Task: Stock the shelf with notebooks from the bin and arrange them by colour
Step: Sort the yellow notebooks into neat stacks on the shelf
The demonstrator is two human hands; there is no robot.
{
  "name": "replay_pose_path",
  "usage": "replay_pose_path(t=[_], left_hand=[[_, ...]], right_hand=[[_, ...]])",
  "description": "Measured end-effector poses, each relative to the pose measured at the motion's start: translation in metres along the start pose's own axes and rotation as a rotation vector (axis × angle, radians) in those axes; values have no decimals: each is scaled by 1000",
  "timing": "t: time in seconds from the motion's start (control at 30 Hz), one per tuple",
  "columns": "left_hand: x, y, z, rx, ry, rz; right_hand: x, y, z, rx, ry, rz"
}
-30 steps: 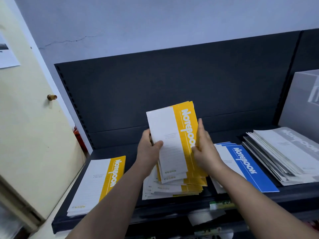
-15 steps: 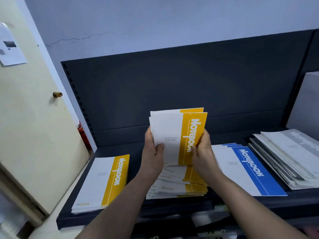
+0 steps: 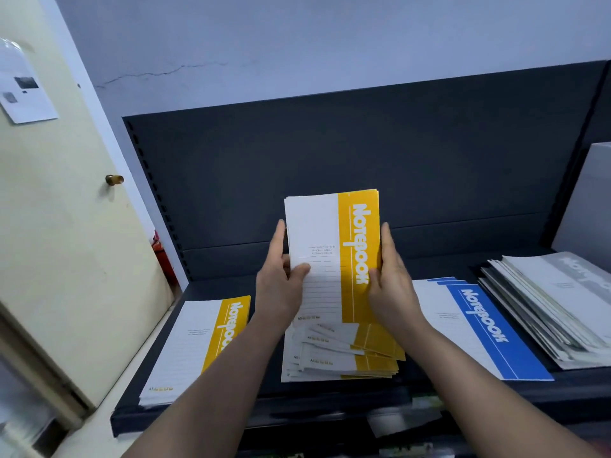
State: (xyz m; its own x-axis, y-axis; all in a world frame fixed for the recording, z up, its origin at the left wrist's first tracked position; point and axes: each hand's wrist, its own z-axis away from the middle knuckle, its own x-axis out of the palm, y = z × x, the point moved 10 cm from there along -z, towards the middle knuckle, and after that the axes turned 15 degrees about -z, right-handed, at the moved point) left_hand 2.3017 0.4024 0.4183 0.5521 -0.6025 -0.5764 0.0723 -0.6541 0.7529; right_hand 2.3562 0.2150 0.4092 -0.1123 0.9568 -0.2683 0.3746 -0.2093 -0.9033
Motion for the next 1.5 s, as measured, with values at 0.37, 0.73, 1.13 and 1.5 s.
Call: replay_pose_path(t=[0.37, 0.73, 1.13, 1.5], left_hand=[[-49, -67, 17, -214, -137, -39], [-141, -151, 21, -348, -154, -171], [-143, -204, 11, -385, -222, -321], [-140, -213, 7, -359, -236, -445]], right_hand=[[85, -14, 13, 46, -291, -2], [213, -27, 39, 196, -511, -61], [253, 4, 53, 337, -486, 52], [257, 18, 53, 409, -447, 45]])
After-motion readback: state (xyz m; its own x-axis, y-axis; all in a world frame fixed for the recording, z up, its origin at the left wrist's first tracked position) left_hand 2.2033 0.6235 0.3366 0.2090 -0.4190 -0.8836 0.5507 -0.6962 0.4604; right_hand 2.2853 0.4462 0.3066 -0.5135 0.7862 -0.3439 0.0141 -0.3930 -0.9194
